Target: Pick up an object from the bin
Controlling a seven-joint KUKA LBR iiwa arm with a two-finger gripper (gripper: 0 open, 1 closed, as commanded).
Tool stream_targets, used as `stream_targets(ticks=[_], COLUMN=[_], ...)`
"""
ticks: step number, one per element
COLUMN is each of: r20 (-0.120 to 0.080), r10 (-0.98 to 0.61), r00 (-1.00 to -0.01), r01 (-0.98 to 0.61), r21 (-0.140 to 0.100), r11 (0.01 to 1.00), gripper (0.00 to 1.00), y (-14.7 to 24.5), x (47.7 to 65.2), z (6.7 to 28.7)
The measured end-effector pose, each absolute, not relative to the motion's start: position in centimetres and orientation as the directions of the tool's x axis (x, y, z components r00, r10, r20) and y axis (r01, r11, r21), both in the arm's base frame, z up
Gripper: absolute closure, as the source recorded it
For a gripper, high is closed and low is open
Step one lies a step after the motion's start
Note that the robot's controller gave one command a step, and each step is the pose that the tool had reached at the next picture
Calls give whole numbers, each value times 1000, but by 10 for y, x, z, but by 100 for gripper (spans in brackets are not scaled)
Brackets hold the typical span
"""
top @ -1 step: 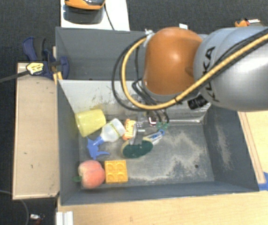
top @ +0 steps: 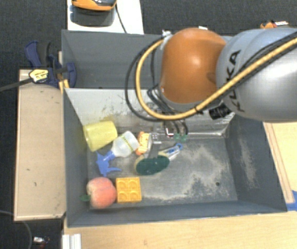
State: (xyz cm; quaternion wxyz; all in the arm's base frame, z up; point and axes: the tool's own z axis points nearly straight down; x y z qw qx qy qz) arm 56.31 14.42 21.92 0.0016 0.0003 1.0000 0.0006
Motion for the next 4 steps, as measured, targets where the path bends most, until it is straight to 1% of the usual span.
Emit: stream_targets(ticks=[1,2,3,4], r20=[-6,-9,3,-5], r10=[-126,-514,-598,-774], r00=[-992,-858,-802,-634], r01=[-126,-514,-598,-774], r21=[1,-2,7,-6], r11=[992,858,802,634], gripper=[0,0,0,0], y=[183,225,257,254], x=[568,566,557,565], z=[163,147,100,77])
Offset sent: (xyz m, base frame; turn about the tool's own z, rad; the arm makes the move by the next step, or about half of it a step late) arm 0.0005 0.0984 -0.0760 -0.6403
